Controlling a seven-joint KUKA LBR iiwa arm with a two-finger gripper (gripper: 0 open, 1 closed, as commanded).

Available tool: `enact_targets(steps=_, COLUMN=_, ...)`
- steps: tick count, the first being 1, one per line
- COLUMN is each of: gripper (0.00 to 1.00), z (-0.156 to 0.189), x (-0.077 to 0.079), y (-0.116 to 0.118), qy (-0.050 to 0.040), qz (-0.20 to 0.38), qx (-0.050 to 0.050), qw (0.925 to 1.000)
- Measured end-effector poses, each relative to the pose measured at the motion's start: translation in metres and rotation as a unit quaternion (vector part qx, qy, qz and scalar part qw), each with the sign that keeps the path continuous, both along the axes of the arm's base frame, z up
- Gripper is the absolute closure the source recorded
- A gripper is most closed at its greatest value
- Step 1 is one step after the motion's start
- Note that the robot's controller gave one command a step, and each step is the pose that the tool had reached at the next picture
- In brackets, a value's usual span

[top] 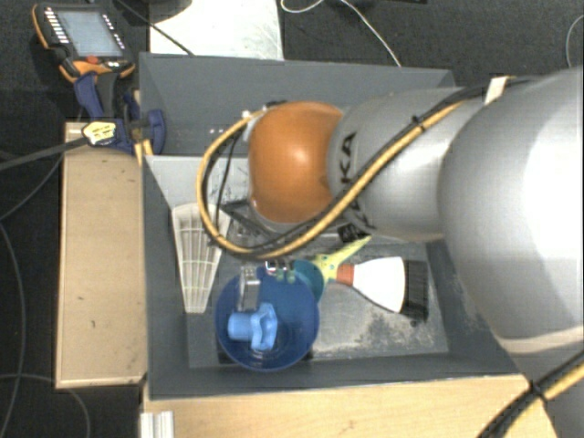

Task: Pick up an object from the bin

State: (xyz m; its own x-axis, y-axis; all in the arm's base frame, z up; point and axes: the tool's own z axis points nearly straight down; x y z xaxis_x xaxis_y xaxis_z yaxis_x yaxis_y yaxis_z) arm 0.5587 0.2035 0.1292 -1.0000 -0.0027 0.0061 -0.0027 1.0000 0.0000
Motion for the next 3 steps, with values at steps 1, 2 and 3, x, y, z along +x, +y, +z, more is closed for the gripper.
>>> enact_targets(steps=1, gripper=0.0, z=0.004, x=0.002, y=-0.001, qy=-0.0038, qz=-0.003, qx=0.001, qw=1.0)
enact_targets(steps=2, gripper=0.0, z=-0.052, x=-0.052, y=0.003, qy=-0.0105, qz=0.21, qx=0.005, qw=0.9777)
enact_targets(steps=3, gripper=0.0, z=-0.048, x=-0.068, y=-0.004, qy=-0.0305, qz=0.192, qx=0.008, qw=0.9809)
